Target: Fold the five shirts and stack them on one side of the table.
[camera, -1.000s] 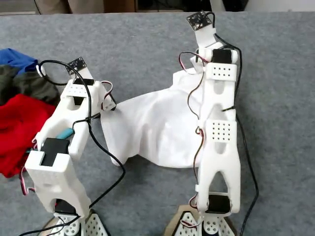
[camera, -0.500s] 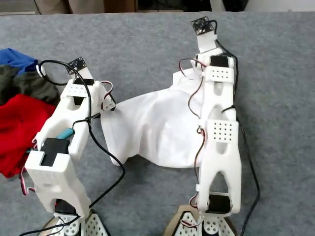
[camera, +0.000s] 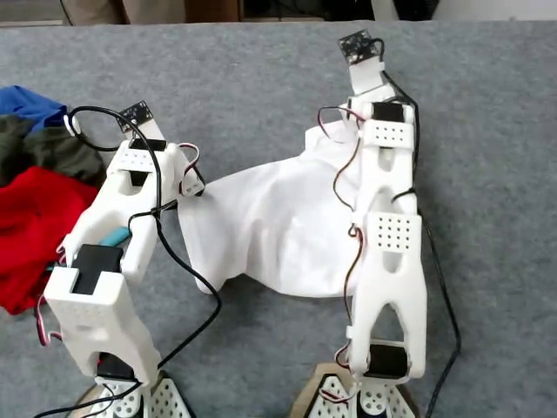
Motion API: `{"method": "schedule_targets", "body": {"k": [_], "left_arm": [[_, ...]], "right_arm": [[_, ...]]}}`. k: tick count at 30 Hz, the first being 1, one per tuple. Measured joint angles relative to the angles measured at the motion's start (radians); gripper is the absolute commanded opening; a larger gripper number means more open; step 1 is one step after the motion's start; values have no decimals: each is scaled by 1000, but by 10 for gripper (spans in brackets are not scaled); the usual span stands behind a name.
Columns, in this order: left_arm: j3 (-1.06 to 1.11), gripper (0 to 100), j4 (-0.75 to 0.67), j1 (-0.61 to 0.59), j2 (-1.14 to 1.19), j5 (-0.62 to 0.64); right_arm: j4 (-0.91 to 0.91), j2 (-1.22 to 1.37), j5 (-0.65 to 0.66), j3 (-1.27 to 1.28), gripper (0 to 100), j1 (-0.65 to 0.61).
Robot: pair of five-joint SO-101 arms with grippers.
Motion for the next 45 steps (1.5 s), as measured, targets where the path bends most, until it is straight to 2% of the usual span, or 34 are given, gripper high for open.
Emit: {"method": "schedule_targets", "body": {"k": [6,13,20,27,30,32,36,45], "left_arm": [[0,167,0,0,0,0],[0,167,0,0,0,0],[0,167,0,0,0,0],[0,167,0,0,0,0],[0,134,0,0,0,0],[-2,20,0,0,0,-14],[-3,32,-2,0,0,-81],[-3,18,-2,-3,0,-92]], "right_arm": [[6,2,8,0,238,-5],[77,0,35,0,92,-5],[80,-3,94,15,1,-5],[94,-3,94,0,4,-3],[192,2,95,-75,4,-3],[276,2,97,-153,4,-3],[466,-2,35,-272,5,-37],[727,-5,8,-273,5,-52]]}}
